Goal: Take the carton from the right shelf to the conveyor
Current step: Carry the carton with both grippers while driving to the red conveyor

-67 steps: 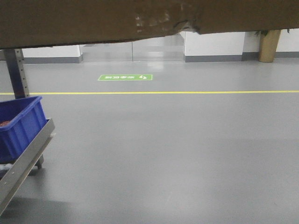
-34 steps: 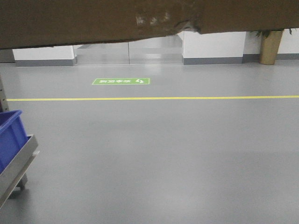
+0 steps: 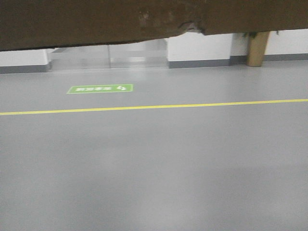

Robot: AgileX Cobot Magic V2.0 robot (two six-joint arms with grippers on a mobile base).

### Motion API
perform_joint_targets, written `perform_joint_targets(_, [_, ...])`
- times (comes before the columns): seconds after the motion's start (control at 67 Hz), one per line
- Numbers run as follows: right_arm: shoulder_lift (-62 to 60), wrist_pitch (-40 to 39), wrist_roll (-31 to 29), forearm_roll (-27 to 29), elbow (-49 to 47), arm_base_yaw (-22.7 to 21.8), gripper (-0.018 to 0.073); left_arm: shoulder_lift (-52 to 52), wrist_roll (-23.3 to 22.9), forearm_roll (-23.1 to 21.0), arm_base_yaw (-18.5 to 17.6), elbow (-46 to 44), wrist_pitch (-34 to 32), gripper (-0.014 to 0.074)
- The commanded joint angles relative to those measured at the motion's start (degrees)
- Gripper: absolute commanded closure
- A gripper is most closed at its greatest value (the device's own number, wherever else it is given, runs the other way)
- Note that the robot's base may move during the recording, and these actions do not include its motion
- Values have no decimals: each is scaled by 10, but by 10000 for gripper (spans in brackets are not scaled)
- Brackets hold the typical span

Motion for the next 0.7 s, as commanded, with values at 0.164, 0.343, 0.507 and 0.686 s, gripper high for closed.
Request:
perform_joint_targets(0.164, [-6, -34, -6, 1, 0, 1, 626, -3, 0, -25, -8, -3, -19, 615])
perform_joint_targets(0.343, [-6, -34, -6, 1, 0, 1, 626, -3, 0, -25, -8, -3, -19, 615])
perform_joint_targets(0.507, [-6, -34, -6, 1, 0, 1, 626, -3, 0, -15, -8, -3, -19, 615])
perform_joint_targets(0.686, [-6, -34, -6, 1, 0, 1, 626, -3, 0, -15, -8, -3, -19, 615])
